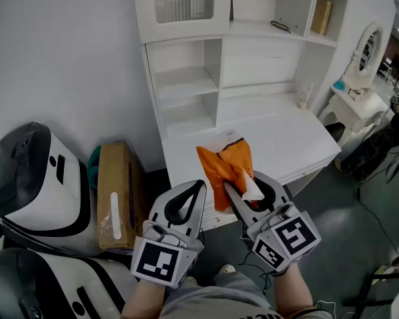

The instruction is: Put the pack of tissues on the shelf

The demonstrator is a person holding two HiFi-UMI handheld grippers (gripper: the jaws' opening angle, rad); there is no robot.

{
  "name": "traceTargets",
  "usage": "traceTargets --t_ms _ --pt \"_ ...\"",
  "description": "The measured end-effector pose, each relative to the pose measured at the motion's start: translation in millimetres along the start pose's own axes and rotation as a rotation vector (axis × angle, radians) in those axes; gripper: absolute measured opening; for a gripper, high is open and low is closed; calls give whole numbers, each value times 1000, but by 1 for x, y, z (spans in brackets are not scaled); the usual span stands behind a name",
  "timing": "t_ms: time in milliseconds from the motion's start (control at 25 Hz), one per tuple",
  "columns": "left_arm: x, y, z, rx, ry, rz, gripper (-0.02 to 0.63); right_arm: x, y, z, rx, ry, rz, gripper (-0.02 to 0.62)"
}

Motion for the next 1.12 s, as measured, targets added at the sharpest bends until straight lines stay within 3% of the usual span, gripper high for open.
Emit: traceTargets --t_ms 800,1120 --pt "-6 0 4 -9 -12 -10 26 -4 0 -1 5 -6 -4 164" --pt "-42 4 8 -2 17 -8 26 -22 2 -36 -12 16 -5 170"
Point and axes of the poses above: the fingertips, and each gripper's own axes: x backward along the fingers, z to its left, y out of its top, the point moved 3 cm from there along x, backward along the fingers, and after that the axes turned 6 degrees about z, right-handed, at the moved point
